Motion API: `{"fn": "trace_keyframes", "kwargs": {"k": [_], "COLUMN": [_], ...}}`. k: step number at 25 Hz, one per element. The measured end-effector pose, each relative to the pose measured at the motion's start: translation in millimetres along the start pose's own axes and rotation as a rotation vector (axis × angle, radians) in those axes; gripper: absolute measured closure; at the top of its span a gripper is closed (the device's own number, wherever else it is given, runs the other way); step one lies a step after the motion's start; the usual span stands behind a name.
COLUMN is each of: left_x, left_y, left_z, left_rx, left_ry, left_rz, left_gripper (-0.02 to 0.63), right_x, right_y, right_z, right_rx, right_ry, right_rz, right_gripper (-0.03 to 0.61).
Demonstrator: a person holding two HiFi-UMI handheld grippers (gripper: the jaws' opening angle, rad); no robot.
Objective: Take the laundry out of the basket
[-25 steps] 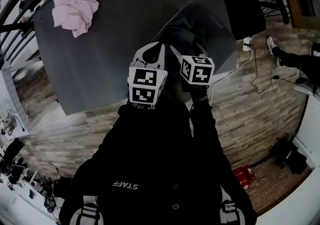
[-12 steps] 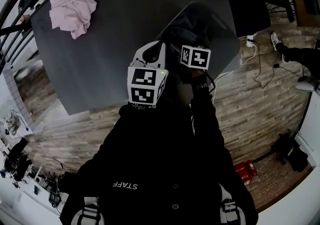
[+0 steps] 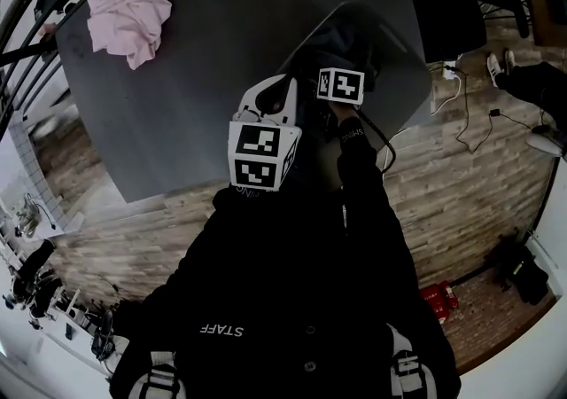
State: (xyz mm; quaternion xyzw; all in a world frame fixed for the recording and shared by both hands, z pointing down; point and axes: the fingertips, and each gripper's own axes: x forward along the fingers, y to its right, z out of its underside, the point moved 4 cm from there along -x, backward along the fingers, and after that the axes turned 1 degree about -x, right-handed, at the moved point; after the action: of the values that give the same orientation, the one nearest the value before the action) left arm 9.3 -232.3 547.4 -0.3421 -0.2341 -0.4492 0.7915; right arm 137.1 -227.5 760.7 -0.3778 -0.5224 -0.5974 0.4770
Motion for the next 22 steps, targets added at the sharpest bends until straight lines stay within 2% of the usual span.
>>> {"fn": "trace_keyframes", "kwargs": {"k": [14,19,22], "left_x": [-12,-22,-32], "left_y": [-6,-9,-12], "left_z": [5,7,8], "left_rx": [-0.016,-0.014,-0.019], "left_ry": [-0.002,0.011,0.024], "left_rz": [-0.010,-0.019,-0.030], "left_gripper": [0.612,0.612,0.612], "right_x": [18,18,16], "right_y": [5,3,0], "right_z": [-1,-3,-1], "right_rx": [0.000,-0.015,-0.023], "right_ry": [0.039,0.043,0.041], "right_rz": [0.084,0.087,0.090], "right_gripper": [0.032,0.035,0.068]}}
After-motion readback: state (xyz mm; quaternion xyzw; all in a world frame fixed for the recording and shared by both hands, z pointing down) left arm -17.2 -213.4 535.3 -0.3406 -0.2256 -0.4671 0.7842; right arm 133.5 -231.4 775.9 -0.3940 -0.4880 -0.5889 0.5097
